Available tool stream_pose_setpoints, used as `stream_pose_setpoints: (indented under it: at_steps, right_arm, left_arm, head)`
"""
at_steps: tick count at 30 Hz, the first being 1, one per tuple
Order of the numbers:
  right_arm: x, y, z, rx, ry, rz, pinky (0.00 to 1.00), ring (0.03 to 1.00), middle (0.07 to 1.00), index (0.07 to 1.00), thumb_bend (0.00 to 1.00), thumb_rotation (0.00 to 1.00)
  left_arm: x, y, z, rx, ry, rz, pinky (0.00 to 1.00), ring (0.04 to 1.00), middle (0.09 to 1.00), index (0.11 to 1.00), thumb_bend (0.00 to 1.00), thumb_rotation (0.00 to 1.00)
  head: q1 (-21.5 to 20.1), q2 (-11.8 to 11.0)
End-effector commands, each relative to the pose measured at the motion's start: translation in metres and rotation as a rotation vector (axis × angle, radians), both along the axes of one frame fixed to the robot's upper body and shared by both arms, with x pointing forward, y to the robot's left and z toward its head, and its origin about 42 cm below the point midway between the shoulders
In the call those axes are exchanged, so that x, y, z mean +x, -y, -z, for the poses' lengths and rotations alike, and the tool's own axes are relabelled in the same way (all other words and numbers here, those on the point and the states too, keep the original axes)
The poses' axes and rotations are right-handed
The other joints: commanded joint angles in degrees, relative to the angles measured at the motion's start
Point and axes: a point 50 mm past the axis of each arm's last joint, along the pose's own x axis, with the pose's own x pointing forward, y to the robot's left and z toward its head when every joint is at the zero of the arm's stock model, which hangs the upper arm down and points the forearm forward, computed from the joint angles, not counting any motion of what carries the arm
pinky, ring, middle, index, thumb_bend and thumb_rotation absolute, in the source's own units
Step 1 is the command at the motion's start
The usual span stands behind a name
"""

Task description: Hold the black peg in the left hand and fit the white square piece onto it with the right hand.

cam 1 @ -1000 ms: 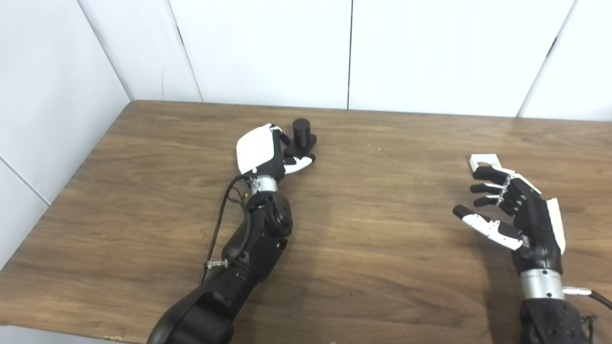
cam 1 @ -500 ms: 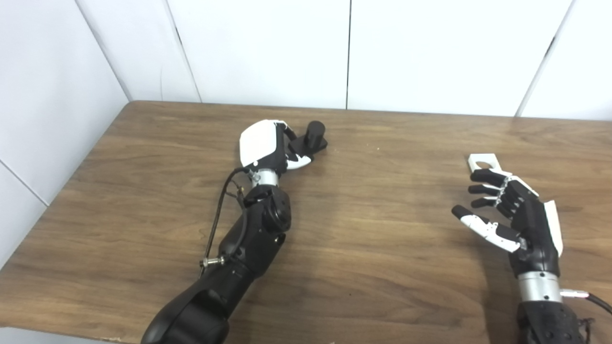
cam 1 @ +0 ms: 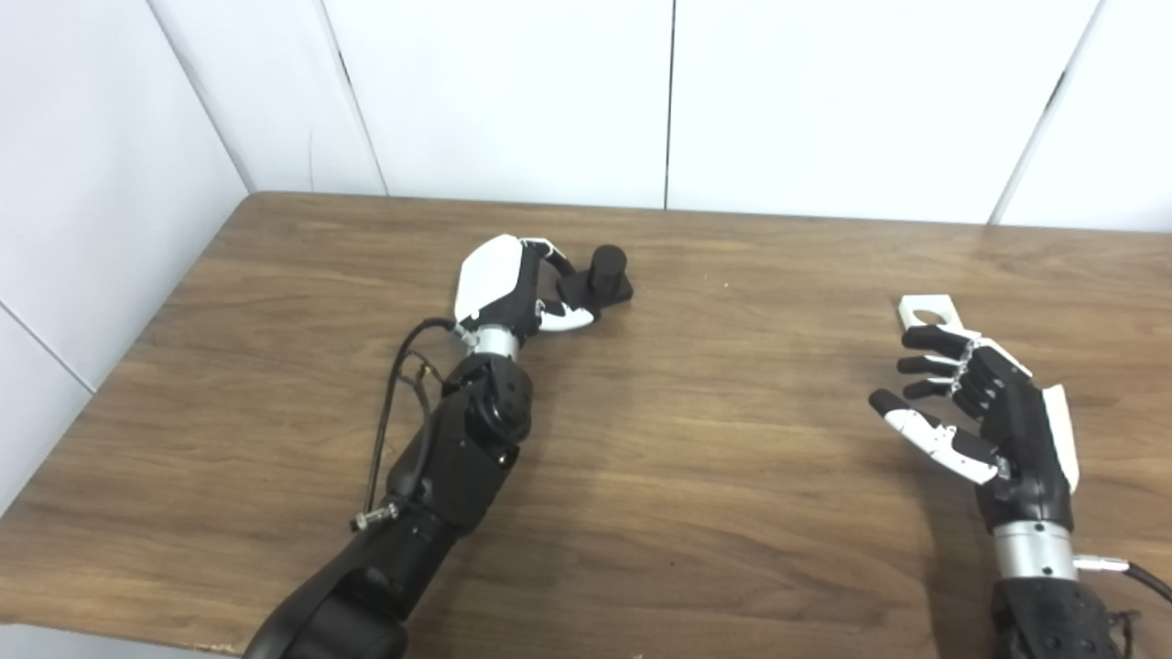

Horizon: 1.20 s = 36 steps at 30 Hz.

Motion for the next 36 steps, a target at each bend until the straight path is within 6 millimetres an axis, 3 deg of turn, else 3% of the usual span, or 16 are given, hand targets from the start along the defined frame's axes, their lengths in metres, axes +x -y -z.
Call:
stream_pose_setpoints:
  at_steps: [1,7,18,26,36]
  right_arm:
    - [0.001,-0.001,-0.006,-0.012,0.044,-0.004,0.5,0.612,0.686,0.649,0.55,0.15]
    - [0.002,0.0,-0.006,-0.011,0.044,-0.008,0.52,0.626,0.692,0.649,0.56,0.18]
    - [0.002,0.001,-0.007,-0.012,0.045,-0.007,0.53,0.642,0.699,0.651,0.55,0.14]
    - [0.002,0.001,-0.007,-0.02,0.045,-0.006,0.51,0.624,0.681,0.652,0.56,0.15]
    - [0.003,0.001,-0.008,-0.013,0.047,-0.005,0.51,0.617,0.682,0.652,0.56,0.16]
  left_arm:
    - [-0.003,-0.004,0.004,0.023,-0.033,0.04,0.85,0.862,0.833,0.486,0.52,0.08]
    - [-0.006,-0.007,0.006,-0.005,-0.062,0.125,0.86,0.892,0.855,0.488,0.52,0.09]
    - [-0.012,-0.014,0.009,-0.051,-0.113,0.408,0.88,0.912,0.874,0.491,0.51,0.09]
    - [-0.019,-0.01,0.006,-0.045,-0.13,0.531,0.96,0.962,0.89,0.492,0.51,0.09]
    - [-0.028,-0.003,-0.001,-0.027,-0.149,0.679,1.0,0.997,0.919,0.494,0.51,0.09]
  head:
    - [-0.05,0.09]
    - [-0.35,0.09]
    - [-1.16,0.0]
    - [-1.92,0.14]
    - [-3.39,0.54]
